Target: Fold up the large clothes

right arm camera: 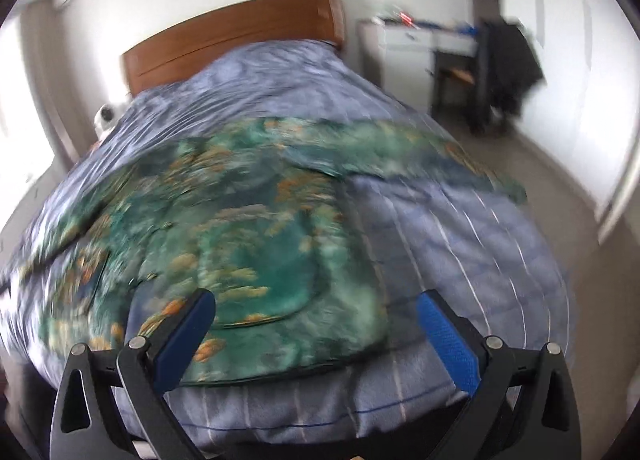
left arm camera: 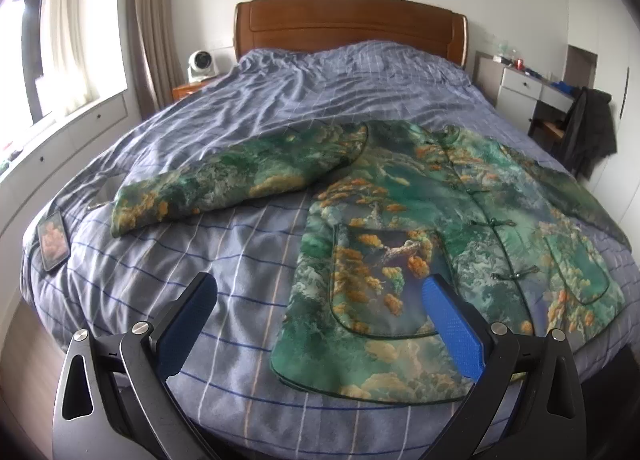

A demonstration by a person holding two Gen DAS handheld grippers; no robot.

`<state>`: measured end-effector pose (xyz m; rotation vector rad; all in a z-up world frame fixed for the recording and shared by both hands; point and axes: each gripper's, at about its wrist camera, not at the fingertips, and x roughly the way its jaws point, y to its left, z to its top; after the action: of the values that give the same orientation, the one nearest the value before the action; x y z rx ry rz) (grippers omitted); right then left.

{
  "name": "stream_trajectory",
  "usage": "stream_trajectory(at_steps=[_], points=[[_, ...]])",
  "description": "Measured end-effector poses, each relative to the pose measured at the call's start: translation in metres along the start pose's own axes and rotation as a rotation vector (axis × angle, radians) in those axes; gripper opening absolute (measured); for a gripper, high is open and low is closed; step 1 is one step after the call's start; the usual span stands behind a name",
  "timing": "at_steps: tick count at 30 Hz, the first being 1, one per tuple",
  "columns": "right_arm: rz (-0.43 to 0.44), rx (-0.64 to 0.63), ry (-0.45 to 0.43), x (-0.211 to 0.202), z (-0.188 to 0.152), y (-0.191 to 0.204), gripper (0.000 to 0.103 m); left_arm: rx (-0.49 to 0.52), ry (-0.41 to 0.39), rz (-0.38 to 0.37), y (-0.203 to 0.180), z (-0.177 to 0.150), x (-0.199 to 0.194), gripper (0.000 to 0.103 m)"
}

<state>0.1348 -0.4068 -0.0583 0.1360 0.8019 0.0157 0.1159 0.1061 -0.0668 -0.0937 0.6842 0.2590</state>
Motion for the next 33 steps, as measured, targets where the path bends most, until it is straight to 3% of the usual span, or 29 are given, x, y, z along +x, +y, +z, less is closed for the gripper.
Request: stream_trajectory(at_steps=[5, 9, 12, 15, 17, 18, 24, 25, 27, 28, 33], points=[[-0.02, 0.226, -0.034, 0.006, 0.021, -0.09, 0.103, 0.017, 0.021, 0.019, -0.005, 0.002, 0.005, 0.102], [0.001, 0.563, -0.049, 0.03, 0.043, -0.193, 0.103, 0.022, 0.024, 0.024, -0.015, 0.004, 0.005, 0.102], [0.138, 0.774, -0.04, 0.066, 0.055, -0.245, 0.103, 0.038, 0.042, 0.021, -0.027, 0.006, 0.008, 0.102], [0.254, 0.956, -0.034, 0.114, 0.058, -0.274, 0.103, 0.058, 0.05, 0.029, -0.035, 0.008, 0.01, 0.102], [0.276, 1.042, -0.024, 0.141, 0.057, -0.281, 0.09, 0.071, 0.051, 0.039, -0.04, 0.01, 0.009, 0.102], [0.272, 1.082, -0.034, 0.156, 0.059, -0.286, 0.089, 0.075, 0.051, 0.045, -0.041, 0.01, 0.009, 0.102], [0.199, 1.158, -0.116, 0.206, 0.078, -0.298, 0.075, 0.05, 0.067, 0.083, -0.032, 0.012, 0.012, 0.102], [0.176, 1.144, -0.114, 0.211, 0.084, -0.298, 0.069, 0.038, 0.077, 0.086, -0.029, 0.011, 0.015, 0.102], [0.129, 1.121, -0.099, 0.216, 0.09, -0.3, 0.039, 0.017, 0.102, 0.093, -0.024, 0.009, 0.02, 0.102], [0.095, 1.097, -0.085, 0.219, 0.094, -0.299, 0.015, 0.006, 0.111, 0.093, -0.022, 0.009, 0.021, 0.102], [0.041, 0.861, -0.18, 0.179, 0.13, -0.271, 0.011, 0.002, 0.097, 0.09, -0.021, 0.002, 0.02, 0.102]])
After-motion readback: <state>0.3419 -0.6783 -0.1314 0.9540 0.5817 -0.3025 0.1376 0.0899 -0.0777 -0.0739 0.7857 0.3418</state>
